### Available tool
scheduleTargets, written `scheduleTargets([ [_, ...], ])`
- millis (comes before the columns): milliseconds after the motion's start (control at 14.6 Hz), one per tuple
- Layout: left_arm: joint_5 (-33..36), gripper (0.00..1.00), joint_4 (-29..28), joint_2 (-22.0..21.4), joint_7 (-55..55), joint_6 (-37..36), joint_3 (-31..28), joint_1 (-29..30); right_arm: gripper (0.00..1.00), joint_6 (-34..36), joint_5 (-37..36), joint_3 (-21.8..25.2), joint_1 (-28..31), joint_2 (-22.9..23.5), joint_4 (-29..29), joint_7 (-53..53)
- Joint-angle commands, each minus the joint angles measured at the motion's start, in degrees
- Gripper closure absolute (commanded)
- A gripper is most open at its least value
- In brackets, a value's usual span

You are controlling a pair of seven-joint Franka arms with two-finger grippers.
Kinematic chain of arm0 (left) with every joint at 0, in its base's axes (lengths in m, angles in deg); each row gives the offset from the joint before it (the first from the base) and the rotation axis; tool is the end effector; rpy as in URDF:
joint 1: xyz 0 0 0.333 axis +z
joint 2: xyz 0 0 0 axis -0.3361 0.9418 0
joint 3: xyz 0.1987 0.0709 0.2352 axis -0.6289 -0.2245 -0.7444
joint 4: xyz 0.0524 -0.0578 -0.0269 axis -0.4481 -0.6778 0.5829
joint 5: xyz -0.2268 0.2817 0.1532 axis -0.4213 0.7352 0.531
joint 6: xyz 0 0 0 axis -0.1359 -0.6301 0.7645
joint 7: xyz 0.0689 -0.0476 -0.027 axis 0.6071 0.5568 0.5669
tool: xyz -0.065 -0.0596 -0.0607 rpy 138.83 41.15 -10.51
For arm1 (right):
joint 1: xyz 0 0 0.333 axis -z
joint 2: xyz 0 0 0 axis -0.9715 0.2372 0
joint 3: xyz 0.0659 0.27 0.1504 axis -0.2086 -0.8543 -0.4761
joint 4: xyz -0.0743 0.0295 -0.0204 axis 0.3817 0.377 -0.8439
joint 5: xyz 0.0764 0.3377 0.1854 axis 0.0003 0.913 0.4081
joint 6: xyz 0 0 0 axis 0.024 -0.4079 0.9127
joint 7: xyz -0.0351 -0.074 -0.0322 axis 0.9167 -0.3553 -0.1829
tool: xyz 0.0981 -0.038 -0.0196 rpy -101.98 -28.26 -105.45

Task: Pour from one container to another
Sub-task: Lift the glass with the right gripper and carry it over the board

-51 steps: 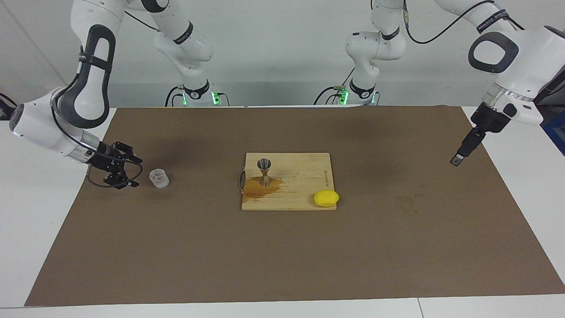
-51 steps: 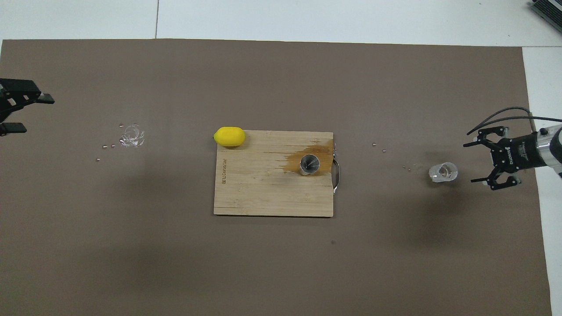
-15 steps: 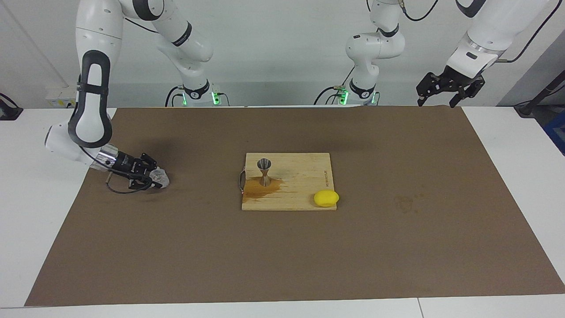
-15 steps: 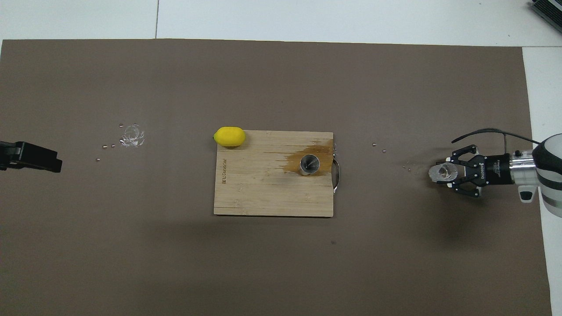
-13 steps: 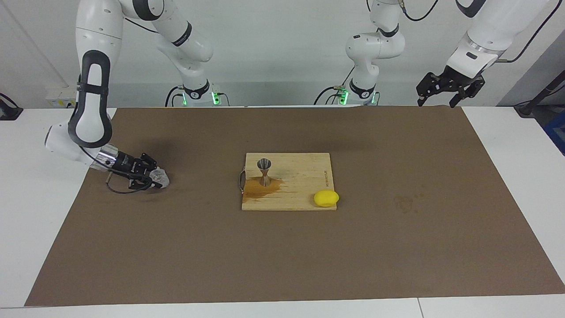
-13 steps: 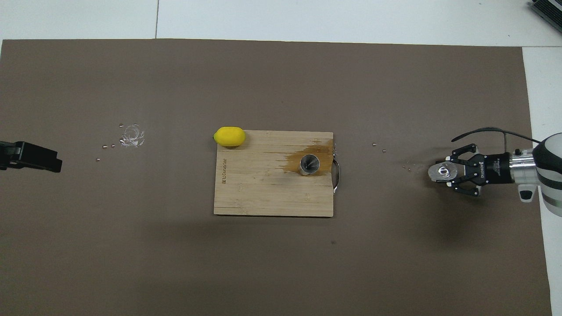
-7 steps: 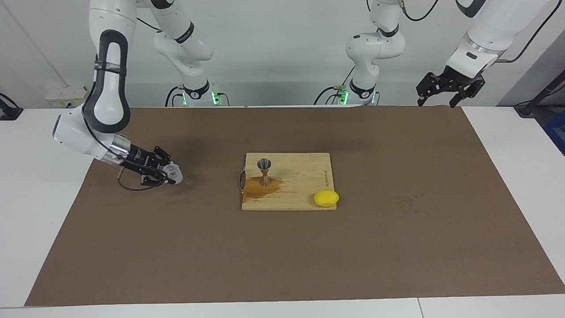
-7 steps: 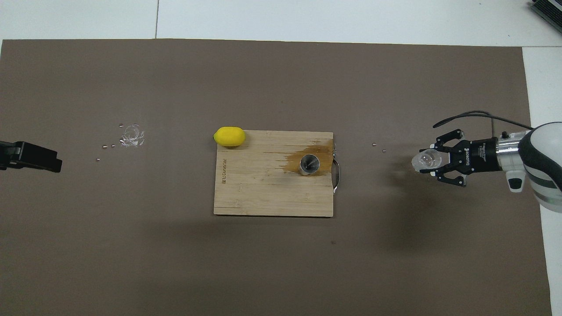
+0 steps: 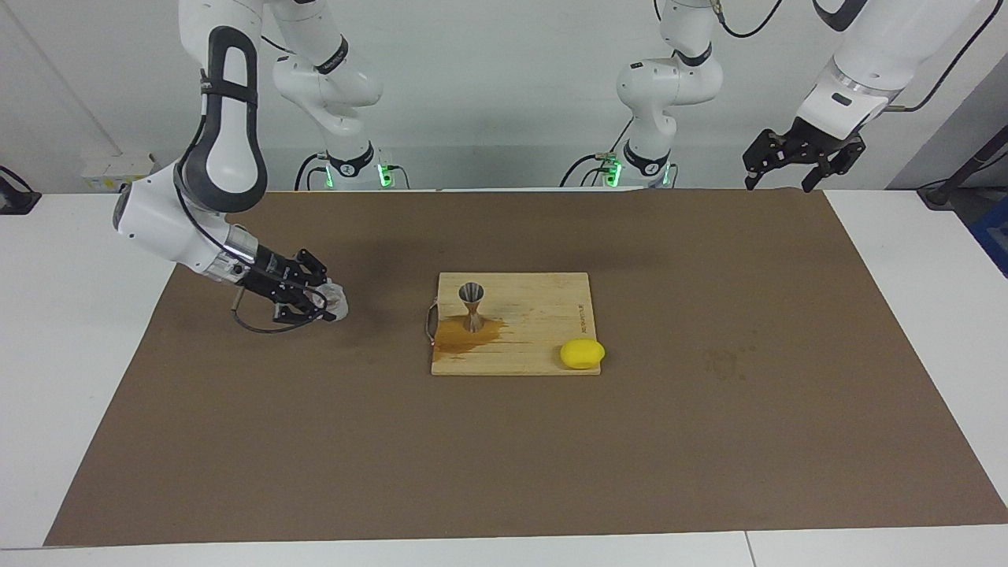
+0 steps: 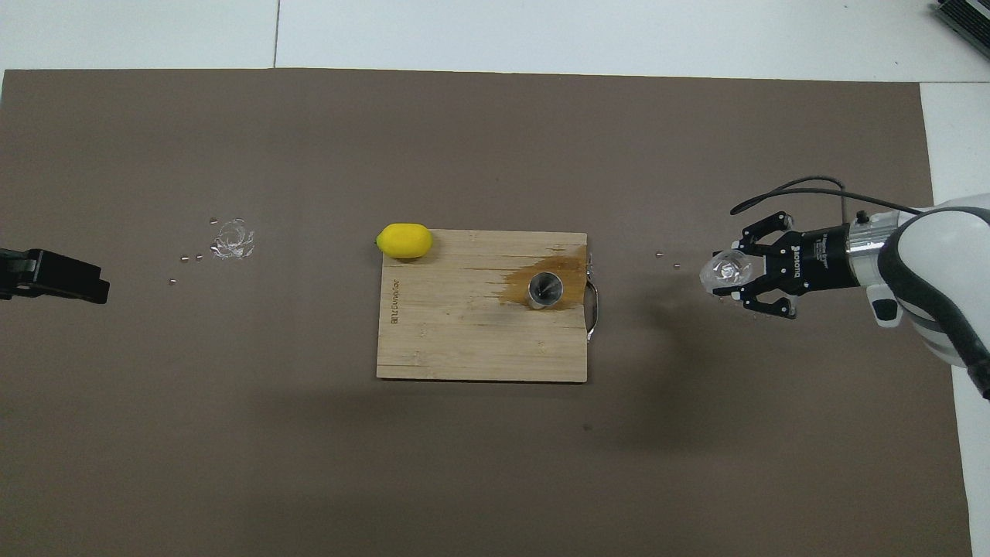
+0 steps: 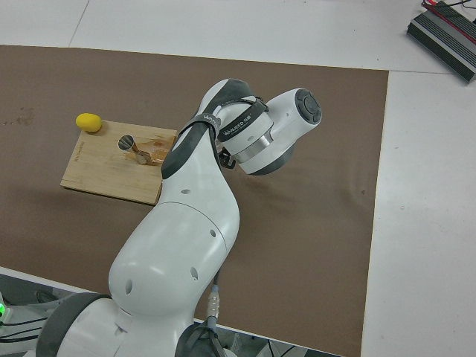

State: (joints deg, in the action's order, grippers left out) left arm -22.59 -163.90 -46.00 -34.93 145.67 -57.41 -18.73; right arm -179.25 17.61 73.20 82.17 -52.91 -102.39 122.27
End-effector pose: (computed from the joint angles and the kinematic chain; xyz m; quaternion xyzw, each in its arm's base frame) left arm 0.5179 -0.0270 0.6433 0.9977 -0.0558 -0.0371 0.0122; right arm 0.5693 -0.0112 0.3774 -0.6229 0.7115 0.2476 0.2106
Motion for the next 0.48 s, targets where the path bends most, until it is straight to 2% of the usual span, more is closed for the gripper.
scheduleTargets([
  [0, 1.0, 0.0, -2.3, -1.9, -0.1, 1.5, -0.2, -0.4, 1.0, -0.9, -5.0, -0.1, -4.4, -0.2, 3.5, 8.0],
  [410, 1.0, 0.0, -2.3, -1.9, -0.1, 1.5, -0.2, -0.4, 1.0, -0.8, -15.0, -0.1, -13.0, 2.6, 12.5, 23.6],
])
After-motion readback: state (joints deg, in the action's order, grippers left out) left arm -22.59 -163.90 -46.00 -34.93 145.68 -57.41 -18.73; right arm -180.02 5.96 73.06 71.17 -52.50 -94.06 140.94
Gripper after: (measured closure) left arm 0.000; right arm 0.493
